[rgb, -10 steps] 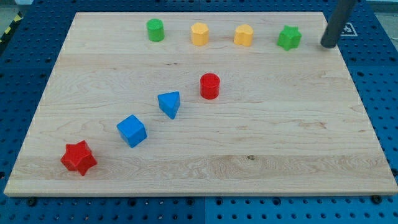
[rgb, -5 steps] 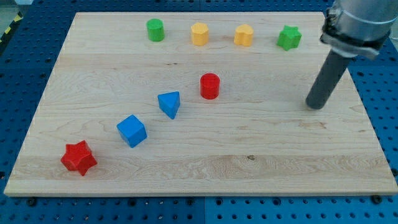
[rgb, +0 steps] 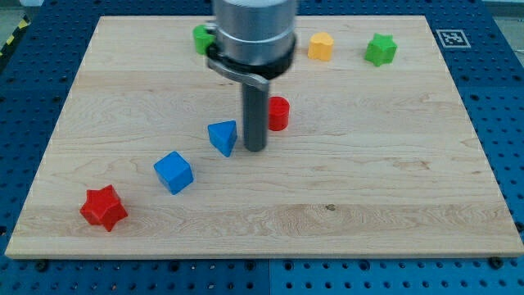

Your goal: Push the red circle diagonal to green star

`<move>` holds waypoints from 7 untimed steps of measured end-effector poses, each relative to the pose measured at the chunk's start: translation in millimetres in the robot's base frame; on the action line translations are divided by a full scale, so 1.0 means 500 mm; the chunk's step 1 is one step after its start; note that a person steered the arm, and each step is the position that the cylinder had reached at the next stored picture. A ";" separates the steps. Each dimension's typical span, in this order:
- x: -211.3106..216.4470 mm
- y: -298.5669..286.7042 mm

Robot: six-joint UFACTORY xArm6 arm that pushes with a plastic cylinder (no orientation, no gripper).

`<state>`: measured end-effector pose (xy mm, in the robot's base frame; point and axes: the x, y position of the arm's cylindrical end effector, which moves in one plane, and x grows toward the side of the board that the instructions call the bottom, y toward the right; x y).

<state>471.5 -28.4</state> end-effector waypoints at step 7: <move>-0.102 0.154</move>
<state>420.6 48.6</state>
